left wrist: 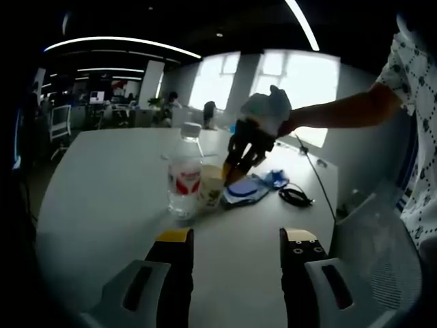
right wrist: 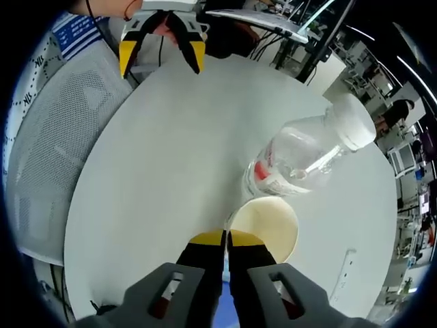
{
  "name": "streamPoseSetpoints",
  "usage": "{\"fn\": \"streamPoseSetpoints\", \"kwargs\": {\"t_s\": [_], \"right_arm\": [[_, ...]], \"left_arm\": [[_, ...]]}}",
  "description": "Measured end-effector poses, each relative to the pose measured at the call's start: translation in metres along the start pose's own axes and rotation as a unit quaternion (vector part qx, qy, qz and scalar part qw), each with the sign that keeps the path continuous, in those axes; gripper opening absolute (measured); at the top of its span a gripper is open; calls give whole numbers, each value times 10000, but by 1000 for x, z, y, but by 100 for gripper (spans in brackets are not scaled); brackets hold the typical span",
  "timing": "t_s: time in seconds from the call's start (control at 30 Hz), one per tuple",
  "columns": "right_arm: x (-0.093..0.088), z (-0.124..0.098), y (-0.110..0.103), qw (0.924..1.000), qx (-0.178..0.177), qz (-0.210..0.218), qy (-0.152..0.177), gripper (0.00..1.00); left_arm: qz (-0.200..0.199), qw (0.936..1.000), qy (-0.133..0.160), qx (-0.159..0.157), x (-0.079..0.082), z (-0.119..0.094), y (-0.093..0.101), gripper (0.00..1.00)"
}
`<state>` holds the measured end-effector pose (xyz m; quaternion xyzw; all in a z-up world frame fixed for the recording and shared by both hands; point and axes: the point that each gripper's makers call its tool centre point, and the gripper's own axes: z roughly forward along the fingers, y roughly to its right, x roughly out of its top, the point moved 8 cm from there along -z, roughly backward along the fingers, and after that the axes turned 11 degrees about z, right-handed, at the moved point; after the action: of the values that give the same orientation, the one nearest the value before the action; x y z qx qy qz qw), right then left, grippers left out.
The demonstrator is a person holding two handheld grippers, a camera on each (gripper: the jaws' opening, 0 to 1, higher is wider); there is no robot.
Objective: Arrange the tabletop items into an orderly group along one side of the table until the central work area is clear of visible clutter.
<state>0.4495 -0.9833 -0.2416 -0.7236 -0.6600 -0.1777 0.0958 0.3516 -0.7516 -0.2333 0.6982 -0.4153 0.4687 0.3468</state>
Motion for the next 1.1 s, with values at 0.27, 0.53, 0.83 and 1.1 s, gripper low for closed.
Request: {"fn": "streamPoseSetpoints", "kwargs": {"t_s": [0.27,0.53,0.83,1.1], "right_arm": [[1,0,-2,10000,55,-34,8,0],[-1,0,1,9998,7,-147,-135,0],[5,-2,5,9995,166,-171,-227,0],[2,2,7,9990,214,-231,-327,0]], "left_arm": [[-11,10000,17,3,0,1,0,46],[-29,10000,16,14,-1,2,0,46],[-38,10000,63,34,0,3,-1,45],[-48,9999,62,65,0,2,-2,45]]}}
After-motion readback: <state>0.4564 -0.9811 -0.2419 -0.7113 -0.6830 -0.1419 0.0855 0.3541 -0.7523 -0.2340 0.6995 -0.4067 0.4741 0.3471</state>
